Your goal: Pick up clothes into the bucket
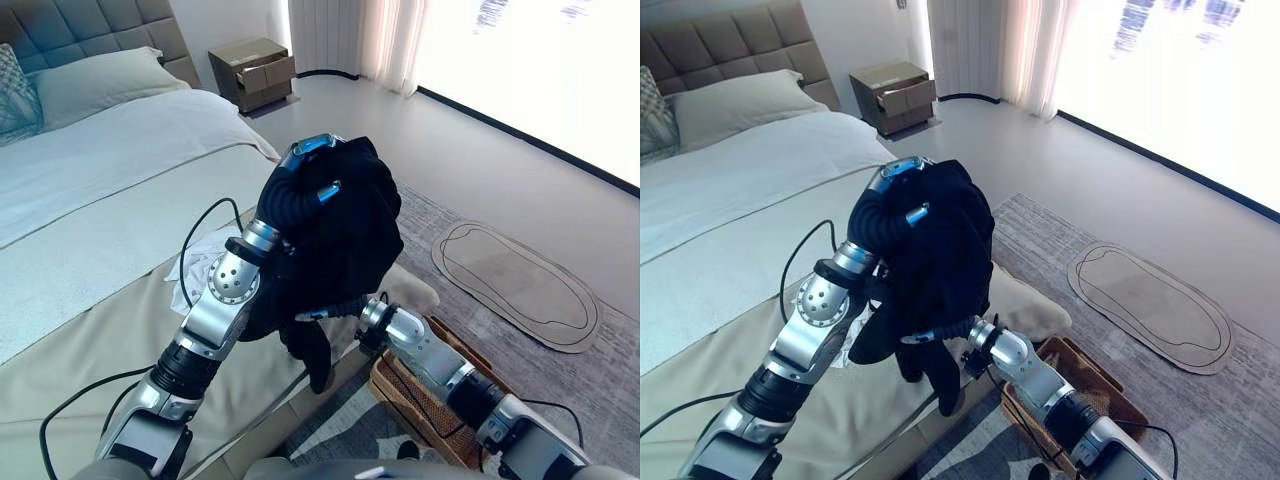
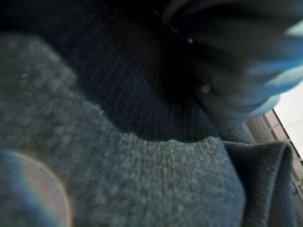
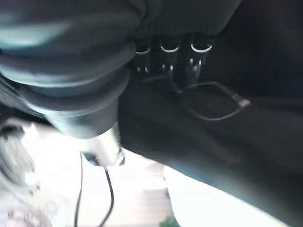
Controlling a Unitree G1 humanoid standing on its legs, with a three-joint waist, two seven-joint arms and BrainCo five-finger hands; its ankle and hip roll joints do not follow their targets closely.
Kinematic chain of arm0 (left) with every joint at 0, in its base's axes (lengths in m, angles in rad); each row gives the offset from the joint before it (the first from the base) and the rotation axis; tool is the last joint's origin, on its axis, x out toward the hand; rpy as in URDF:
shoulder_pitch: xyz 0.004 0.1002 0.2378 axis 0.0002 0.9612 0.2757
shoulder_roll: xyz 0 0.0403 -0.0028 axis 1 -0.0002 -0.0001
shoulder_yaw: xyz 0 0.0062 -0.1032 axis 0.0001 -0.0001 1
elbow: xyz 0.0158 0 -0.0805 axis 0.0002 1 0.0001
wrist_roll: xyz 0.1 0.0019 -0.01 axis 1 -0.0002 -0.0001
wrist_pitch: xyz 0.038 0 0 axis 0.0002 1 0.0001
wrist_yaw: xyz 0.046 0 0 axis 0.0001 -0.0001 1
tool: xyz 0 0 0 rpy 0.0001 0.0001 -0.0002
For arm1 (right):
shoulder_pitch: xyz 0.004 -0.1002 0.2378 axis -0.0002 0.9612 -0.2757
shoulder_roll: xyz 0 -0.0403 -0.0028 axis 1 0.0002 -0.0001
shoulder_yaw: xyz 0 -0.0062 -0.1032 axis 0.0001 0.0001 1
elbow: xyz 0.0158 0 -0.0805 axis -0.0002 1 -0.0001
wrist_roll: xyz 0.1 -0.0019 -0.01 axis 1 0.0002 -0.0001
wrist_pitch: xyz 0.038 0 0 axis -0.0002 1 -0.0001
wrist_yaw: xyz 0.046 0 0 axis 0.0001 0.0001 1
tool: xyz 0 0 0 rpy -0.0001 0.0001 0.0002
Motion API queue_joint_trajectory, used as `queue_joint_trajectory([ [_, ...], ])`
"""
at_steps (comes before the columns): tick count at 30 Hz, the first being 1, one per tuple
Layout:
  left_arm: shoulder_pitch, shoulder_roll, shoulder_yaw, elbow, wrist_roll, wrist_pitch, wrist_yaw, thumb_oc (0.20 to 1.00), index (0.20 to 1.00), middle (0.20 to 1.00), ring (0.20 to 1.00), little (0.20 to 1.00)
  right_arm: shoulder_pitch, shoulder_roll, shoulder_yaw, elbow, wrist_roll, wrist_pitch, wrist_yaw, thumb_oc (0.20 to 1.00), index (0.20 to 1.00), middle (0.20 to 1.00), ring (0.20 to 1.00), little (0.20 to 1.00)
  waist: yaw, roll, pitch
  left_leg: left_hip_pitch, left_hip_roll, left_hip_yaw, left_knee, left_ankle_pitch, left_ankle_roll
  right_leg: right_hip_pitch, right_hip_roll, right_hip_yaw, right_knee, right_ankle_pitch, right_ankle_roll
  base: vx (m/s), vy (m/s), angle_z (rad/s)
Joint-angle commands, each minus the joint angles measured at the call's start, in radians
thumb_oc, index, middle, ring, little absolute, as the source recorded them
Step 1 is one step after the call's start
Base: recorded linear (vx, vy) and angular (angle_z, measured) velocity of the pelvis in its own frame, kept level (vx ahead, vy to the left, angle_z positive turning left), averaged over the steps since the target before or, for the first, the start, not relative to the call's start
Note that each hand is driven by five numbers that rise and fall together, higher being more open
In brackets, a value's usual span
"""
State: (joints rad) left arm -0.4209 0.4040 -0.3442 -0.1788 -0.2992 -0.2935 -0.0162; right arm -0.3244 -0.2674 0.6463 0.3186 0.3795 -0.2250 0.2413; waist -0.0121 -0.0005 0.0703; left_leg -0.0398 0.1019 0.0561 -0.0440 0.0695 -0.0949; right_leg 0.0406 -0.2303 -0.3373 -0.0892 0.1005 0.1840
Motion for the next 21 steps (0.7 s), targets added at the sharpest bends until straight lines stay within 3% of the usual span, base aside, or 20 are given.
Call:
queue_joint_trajectory([
  [1,-0.066,-0.002,0.019,-0.039,-0.051,-0.046,0.022,0.2,0.2,0.2,0.2,0.2,-0.032,0.08,-0.034,-0.008,0.076,-0.039,-0.042,0.2,0.2,0.2,0.2,0.2,0.007,-0.038,-0.014,0.034,0.006,0.026,0.007,-0.057,0.002,-0.033,-0.002,0.031,0.032,0.011,0.011,0.0,0.0,0.0],
  [12,-0.019,-0.004,0.102,0.0,-0.012,-0.064,0.053,0.2,0.2,0.2,0.2,0.2,0.112,-0.01,-0.119,-0.037,0.135,-0.029,0.038,0.2,0.2,0.2,0.2,0.2,-0.006,-0.046,-0.018,0.038,0.006,0.03,0.005,-0.059,0.002,-0.033,-0.001,0.032,0.032,0.011,0.013,0.0,0.0,0.0],
  [21,0.169,-0.058,0.226,0.073,-0.085,-0.093,0.078,0.2,0.2,0.2,0.2,0.2,0.269,-0.022,-0.378,-0.036,0.219,-0.087,-0.043,0.2,0.2,0.2,0.2,0.2,-0.026,-0.052,-0.021,0.043,0.006,0.039,0.009,-0.063,0.005,-0.033,0.0,0.044,0.031,0.013,0.013,0.0,0.0,-0.03],
])
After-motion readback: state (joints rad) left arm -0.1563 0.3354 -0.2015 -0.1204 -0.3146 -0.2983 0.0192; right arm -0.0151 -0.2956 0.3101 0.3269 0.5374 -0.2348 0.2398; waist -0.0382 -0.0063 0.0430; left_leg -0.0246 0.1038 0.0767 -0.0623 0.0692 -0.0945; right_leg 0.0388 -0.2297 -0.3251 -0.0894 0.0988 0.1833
